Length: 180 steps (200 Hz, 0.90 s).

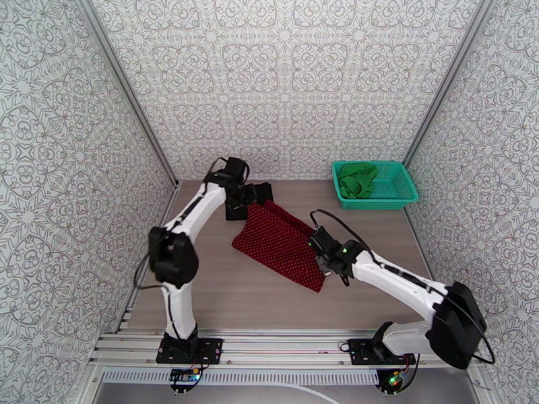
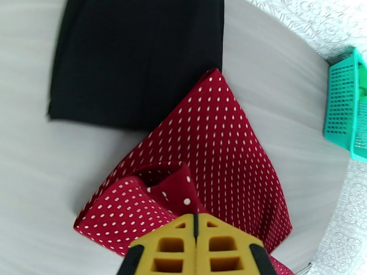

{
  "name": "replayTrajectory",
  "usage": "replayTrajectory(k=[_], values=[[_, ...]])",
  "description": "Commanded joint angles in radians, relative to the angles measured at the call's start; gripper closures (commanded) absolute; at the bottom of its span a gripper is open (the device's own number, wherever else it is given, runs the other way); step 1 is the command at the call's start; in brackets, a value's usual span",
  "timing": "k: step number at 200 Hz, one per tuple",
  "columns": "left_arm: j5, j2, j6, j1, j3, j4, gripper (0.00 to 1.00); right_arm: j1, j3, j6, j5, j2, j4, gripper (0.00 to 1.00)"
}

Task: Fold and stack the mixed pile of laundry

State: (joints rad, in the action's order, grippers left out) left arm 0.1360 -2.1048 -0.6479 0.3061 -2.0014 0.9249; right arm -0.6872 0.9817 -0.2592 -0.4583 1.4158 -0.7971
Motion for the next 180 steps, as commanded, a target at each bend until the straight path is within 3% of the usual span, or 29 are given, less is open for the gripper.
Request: replayTrajectory(k=[1, 50, 102, 118, 128, 135, 147, 180], values=[[-0.021, -0.079, 0.034, -0.002, -0.142, 0.018, 1.00, 0.046, 0.034, 0.062, -0.052, 0.058, 0.040, 1.00], [-0.027, -0.265, 0.039, 0.002, -0.310, 0.061, 1.00, 0.105, 0.047, 0.096, -0.040, 0.184, 0.137, 1.00], [-0.056, -0.331, 0.004, 0.000, -0.354, 0.047, 1.00, 0.136, 0.055, 0.102, -0.046, 0.256, 0.189, 1.00], [-0.049, -0.346, 0.002, -0.002, -0.365, 0.047, 0.74, 0.140, 0.060, 0.092, -0.051, 0.267, 0.184, 0.98], [-0.043, -0.349, 0.001, -0.002, -0.367, 0.043, 0.57, 0.141, 0.067, 0.081, -0.055, 0.270, 0.176, 0.79], [-0.036, -0.347, 0.001, -0.002, -0.368, 0.040, 0.52, 0.141, 0.072, 0.075, -0.055, 0.267, 0.168, 0.67], [-0.027, -0.338, 0.001, -0.002, -0.368, 0.035, 0.44, 0.141, 0.082, 0.062, -0.050, 0.250, 0.150, 0.56], [-0.052, -0.255, 0.019, -0.005, -0.368, 0.047, 0.30, 0.143, 0.143, -0.030, -0.026, 0.158, 0.011, 0.45]])
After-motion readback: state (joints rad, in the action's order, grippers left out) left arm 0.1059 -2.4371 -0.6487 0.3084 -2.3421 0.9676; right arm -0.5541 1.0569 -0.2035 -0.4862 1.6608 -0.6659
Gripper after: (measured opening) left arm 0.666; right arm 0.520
